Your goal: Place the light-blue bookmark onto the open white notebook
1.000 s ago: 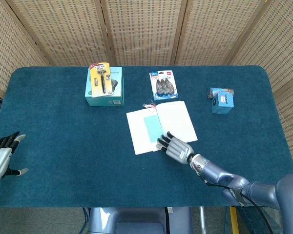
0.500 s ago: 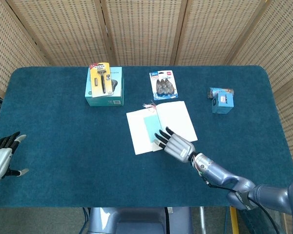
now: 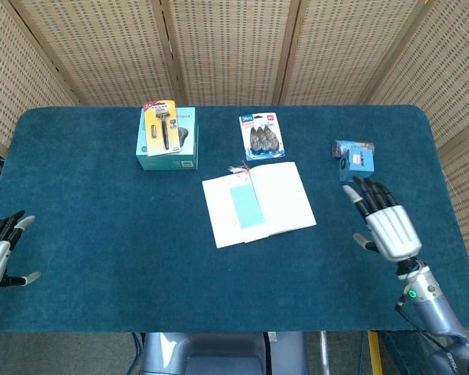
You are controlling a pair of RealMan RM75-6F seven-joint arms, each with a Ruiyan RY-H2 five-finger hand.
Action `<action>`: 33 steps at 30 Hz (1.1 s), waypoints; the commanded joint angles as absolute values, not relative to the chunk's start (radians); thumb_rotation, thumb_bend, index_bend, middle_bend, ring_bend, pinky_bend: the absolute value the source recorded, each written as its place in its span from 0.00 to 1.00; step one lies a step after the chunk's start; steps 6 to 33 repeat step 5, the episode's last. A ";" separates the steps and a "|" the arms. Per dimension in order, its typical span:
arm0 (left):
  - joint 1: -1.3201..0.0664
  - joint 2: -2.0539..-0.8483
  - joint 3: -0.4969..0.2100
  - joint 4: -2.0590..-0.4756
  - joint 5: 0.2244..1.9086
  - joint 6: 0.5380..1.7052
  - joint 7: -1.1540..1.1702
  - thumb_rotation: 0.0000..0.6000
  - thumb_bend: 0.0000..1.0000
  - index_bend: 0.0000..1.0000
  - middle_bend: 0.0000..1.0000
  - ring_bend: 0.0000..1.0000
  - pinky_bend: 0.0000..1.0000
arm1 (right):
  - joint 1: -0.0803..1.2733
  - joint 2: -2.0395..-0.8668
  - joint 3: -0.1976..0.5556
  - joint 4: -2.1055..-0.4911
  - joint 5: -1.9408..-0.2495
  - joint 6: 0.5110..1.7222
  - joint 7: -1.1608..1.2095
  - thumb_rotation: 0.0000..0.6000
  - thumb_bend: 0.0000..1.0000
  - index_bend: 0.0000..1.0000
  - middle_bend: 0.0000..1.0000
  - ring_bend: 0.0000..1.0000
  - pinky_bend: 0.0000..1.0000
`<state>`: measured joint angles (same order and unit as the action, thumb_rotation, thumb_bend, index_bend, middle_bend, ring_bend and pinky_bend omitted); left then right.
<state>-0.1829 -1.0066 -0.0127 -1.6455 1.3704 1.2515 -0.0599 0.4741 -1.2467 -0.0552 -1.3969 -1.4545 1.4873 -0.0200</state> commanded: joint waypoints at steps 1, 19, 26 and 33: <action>-0.169 -1.013 -0.016 -1.654 1.377 1.284 -0.040 1.00 0.00 0.00 0.00 0.00 0.00 | 0.323 -1.319 -0.036 -1.251 -1.392 1.596 0.170 1.00 0.00 0.00 0.00 0.00 0.09; -0.151 -1.015 -0.015 -1.670 1.398 1.329 -0.033 1.00 0.00 0.00 0.00 0.00 0.00 | 0.256 -1.365 -0.007 -1.199 -1.375 1.654 0.208 1.00 0.00 0.00 0.00 0.00 0.07; -0.151 -1.015 -0.015 -1.670 1.398 1.329 -0.033 1.00 0.00 0.00 0.00 0.00 0.00 | 0.256 -1.365 -0.007 -1.199 -1.375 1.654 0.208 1.00 0.00 0.00 0.00 0.00 0.07; -0.151 -1.015 -0.015 -1.670 1.398 1.329 -0.033 1.00 0.00 0.00 0.00 0.00 0.00 | 0.256 -1.365 -0.007 -1.199 -1.375 1.654 0.208 1.00 0.00 0.00 0.00 0.00 0.07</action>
